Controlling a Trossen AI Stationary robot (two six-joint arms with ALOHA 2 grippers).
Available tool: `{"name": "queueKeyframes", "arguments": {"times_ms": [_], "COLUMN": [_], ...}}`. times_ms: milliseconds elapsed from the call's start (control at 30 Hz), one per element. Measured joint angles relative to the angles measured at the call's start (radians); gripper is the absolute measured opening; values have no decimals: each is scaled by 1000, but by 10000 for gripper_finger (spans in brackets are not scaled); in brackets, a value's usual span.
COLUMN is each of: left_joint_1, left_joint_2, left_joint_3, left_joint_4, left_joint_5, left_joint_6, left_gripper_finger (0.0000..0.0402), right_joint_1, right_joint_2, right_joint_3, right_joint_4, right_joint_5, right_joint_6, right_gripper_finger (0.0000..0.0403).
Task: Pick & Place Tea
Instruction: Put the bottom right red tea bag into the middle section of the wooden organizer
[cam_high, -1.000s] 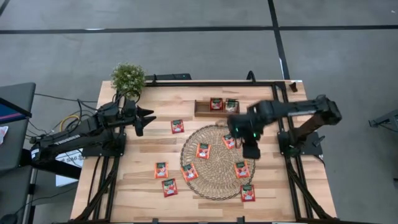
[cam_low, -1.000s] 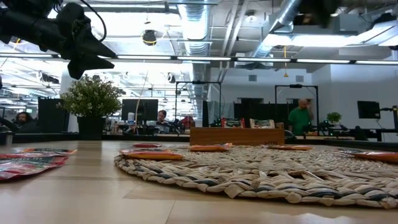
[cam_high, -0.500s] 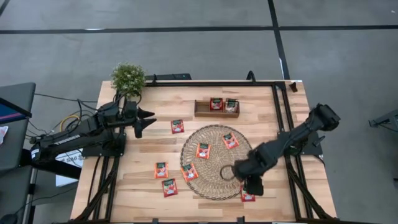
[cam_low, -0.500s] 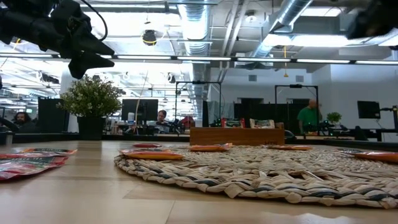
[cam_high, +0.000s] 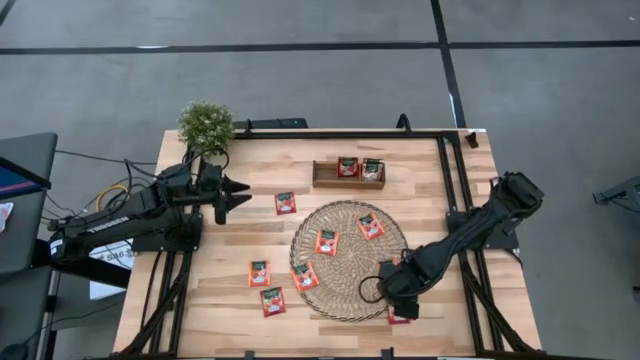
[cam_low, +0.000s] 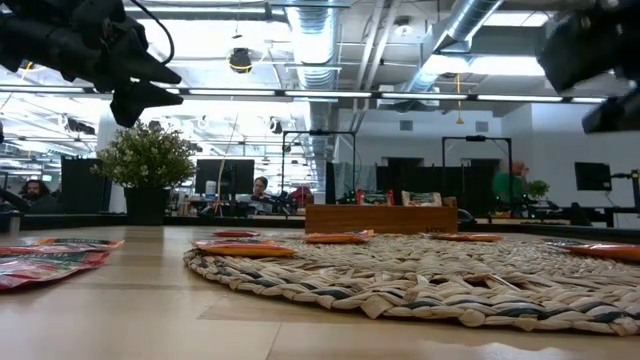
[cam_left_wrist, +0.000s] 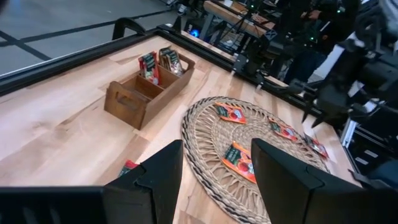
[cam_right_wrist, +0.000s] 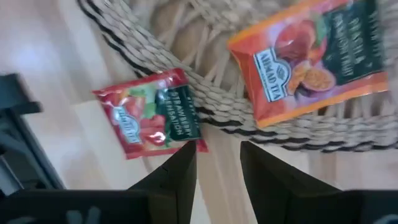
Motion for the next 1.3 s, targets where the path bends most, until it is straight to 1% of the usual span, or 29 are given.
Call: {"name": "queueKeyframes", "arguments": {"times_ms": [133, 200, 467, 600, 767, 967, 1300], "left_joint_1": [0, 0, 0, 0, 0, 0, 0], "left_joint_2": [0, 0, 0, 0, 0, 0, 0], "left_joint_3": [0, 0, 0, 0, 0, 0, 0], "left_joint_4": [0, 0, 0, 0, 0, 0, 0], "left_joint_5": [3, 3, 3, 3, 3, 3, 3], "left_joint_6": [-11, -20, -23, -22, -22, -27, -29], "left_gripper_finger": [182, 182, 182, 182, 182, 182, 182], "right_joint_1": [0, 7, 64, 78, 74, 63, 68], "right_joint_2": [0, 0, 0, 0, 0, 0, 0], "right_joint_3": [-53, -61, -63, -99, -153, -163, -163], "right_joint_4": [100, 107, 114, 124, 229, 238, 245], "right_joint_5": [-27, -43, -21, -5, -18, 10, 11], "right_joint_6": [15, 16, 57, 114, 155, 171, 171], "right_gripper_finger": [118, 118, 118, 118, 118, 118, 118]}}
